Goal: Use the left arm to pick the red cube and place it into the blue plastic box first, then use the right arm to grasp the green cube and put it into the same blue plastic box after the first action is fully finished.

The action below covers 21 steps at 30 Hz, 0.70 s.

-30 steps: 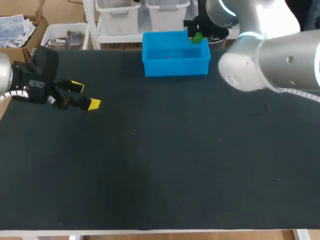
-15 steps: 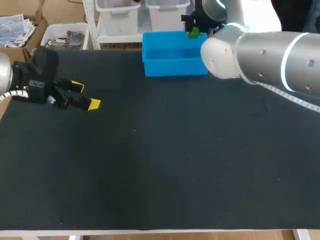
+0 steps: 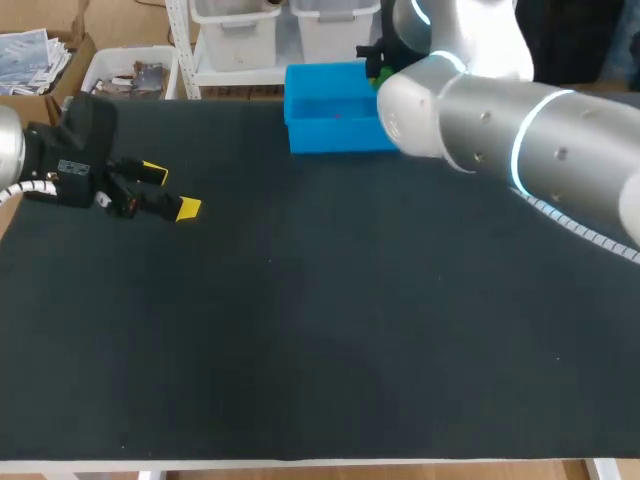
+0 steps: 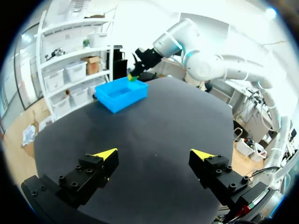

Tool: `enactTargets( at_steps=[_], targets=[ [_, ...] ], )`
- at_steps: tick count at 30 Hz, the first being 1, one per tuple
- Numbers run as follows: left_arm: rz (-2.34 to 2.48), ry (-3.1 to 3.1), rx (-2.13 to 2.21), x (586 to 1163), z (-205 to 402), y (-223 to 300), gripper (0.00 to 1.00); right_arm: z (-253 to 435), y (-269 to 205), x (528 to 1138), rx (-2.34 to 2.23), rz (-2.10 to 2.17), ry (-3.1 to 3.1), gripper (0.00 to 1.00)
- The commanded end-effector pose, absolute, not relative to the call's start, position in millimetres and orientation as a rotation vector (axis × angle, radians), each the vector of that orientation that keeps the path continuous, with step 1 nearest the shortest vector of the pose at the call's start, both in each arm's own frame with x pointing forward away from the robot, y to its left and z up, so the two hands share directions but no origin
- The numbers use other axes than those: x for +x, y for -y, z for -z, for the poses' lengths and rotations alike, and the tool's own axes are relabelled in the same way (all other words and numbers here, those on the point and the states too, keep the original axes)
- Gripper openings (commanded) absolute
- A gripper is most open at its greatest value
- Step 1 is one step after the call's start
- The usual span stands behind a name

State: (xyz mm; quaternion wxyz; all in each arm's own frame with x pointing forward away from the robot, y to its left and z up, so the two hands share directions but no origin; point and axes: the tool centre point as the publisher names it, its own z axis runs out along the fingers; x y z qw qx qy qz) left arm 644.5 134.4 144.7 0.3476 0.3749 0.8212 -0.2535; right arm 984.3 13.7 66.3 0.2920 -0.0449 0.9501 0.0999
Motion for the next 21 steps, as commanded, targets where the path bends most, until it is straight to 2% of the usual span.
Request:
enactTargets(
  at_steps=[1, 7, 8, 9, 10, 11, 21],
  targets=[
    [0.663, -2.115, 0.969, 643.4, -142.4, -135.7, 1.0, -58.2, -16.8, 994.6, -0.124, -0.272, -2.561, 0.0],
    [0.663, -2.115, 0.969, 643.4, -142.4, -135.7, 1.0, -53.7, -16.8, 992.6, -0.14, -0.26, -2.572, 0.0],
    [0.663, -2.115, 0.969, 643.4, -142.4, -135.7, 1.0, -54.7, -16.9, 991.9, -0.144, -0.259, -2.572, 0.29],
    [0.663, -2.115, 0.969, 643.4, -142.4, -135.7, 1.0, -56.3, -16.8, 991.3, -0.149, -0.253, -2.571, 0.46],
    [0.663, -2.115, 0.969, 643.4, -142.4, -135.7, 1.0, -58.5, -16.7, 990.5, -0.151, -0.252, -2.57, 0.85],
    [0.663, -2.115, 0.969, 643.4, -142.4, -135.7, 1.0, -60.3, -16.6, 989.3, -0.158, -0.253, -2.568, 1.0],
    [0.663, -2.115, 0.969, 643.4, -142.4, -135.7, 1.0, -104.2, -9.5, 961.6, -0.201, -0.262, -2.539, 1.0]
  ],
)
